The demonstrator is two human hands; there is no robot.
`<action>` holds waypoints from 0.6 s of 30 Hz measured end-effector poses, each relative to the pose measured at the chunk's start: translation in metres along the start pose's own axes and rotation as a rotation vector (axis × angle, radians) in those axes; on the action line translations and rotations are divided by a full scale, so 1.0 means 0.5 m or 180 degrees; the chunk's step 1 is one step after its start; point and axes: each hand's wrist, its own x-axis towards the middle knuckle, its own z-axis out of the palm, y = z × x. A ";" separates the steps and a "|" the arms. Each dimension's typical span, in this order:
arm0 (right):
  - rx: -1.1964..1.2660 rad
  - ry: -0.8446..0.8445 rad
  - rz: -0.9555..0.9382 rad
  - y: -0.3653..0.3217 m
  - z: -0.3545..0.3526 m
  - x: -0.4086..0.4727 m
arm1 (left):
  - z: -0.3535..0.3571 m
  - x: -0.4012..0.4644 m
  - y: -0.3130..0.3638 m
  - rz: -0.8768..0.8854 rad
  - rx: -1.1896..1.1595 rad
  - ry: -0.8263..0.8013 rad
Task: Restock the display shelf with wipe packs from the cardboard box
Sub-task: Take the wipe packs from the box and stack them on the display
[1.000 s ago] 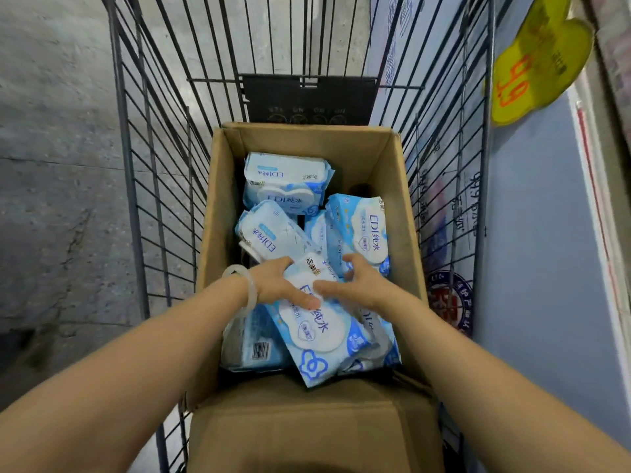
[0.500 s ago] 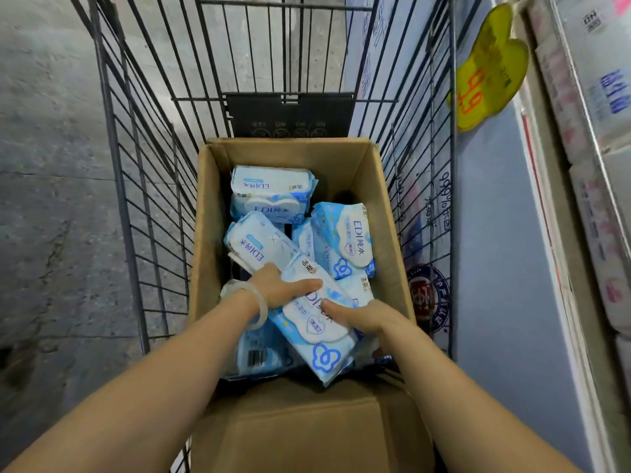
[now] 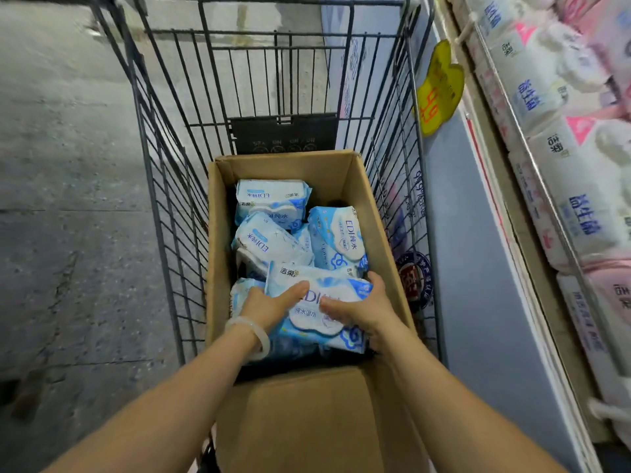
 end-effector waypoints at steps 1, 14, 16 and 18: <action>-0.0005 0.0028 -0.0144 -0.004 -0.001 -0.011 | -0.003 -0.026 0.012 0.0129 0.0076 0.0060; 0.0410 -0.0487 -0.1719 -0.095 0.010 -0.318 | -0.125 -0.275 0.120 0.2023 0.0453 -0.0929; 0.0482 -0.0406 -0.1847 -0.107 0.000 -0.371 | -0.126 -0.330 0.134 0.2267 0.0517 -0.0991; 0.0529 -0.0318 -0.1995 -0.118 -0.017 -0.423 | -0.115 -0.380 0.151 0.2497 0.0573 -0.1041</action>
